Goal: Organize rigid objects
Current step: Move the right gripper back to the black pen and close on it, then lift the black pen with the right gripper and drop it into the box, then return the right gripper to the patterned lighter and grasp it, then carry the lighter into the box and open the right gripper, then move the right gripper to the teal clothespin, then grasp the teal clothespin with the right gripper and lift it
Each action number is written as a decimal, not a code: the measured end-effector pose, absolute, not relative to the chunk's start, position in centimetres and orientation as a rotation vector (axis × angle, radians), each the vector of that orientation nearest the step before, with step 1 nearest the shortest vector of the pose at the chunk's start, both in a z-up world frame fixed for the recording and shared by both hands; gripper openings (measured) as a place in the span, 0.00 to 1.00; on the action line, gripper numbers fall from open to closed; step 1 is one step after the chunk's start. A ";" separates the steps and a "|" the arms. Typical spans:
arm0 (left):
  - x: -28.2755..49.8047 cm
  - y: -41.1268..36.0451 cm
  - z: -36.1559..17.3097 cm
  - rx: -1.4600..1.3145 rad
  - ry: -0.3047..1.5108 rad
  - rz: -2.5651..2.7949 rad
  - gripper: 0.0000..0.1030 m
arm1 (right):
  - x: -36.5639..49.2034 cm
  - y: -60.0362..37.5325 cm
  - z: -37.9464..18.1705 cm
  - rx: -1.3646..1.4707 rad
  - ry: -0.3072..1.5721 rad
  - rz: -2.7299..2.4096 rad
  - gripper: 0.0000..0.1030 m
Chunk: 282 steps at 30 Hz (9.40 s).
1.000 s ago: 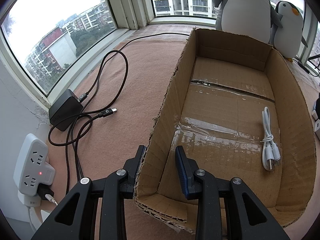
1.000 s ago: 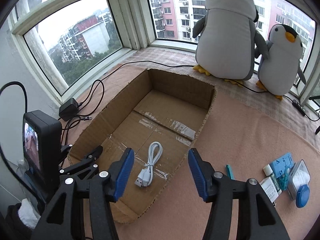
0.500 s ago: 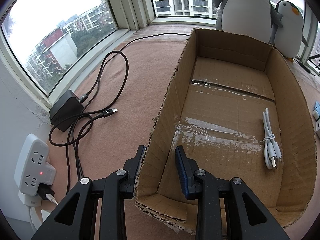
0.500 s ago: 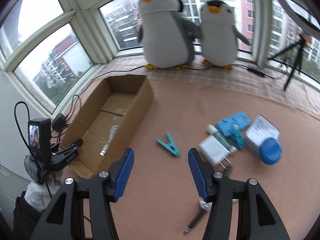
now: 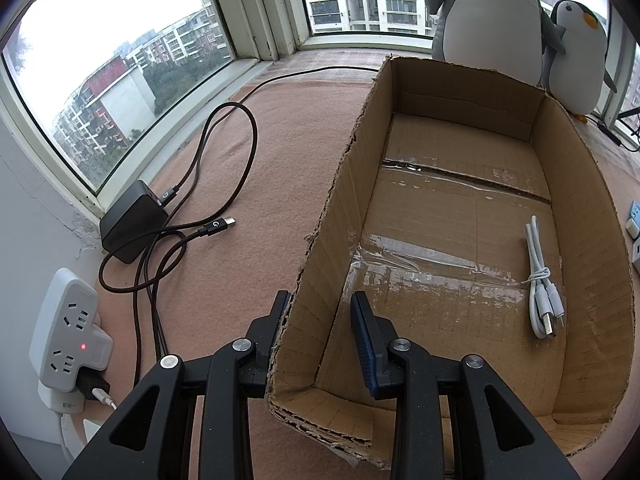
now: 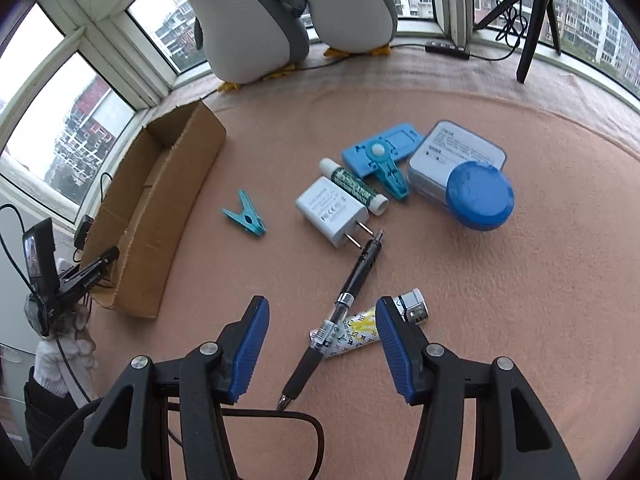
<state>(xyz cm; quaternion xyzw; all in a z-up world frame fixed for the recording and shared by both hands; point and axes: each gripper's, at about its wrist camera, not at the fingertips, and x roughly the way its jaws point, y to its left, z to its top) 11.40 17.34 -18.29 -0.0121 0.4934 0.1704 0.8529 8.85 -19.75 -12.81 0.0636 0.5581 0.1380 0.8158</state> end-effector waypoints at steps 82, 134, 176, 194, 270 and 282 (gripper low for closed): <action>11.3 17.2 -18.5 -0.043 1.027 0.356 0.32 | 15.3 0.0 -9.7 0.180 1.176 0.640 0.10; 11.0 17.0 -18.9 -0.022 0.993 0.346 0.31 | 8.5 -23.3 -15.3 0.375 1.274 0.028 0.34; 11.0 16.9 -18.7 -0.023 0.992 0.356 0.31 | 11.6 -18.5 -11.5 0.147 1.096 0.179 0.20; 11.1 16.9 -18.7 -0.023 0.990 0.356 0.31 | 14.5 -3.3 -8.3 0.061 1.060 0.497 0.20; 11.3 17.0 -18.6 -0.028 0.983 0.358 0.31 | 16.5 -5.7 -16.5 -0.297 1.183 0.537 0.31; 11.3 17.0 -18.6 -0.027 0.983 0.357 0.31 | 16.5 -6.0 -16.7 -0.263 1.188 0.512 0.19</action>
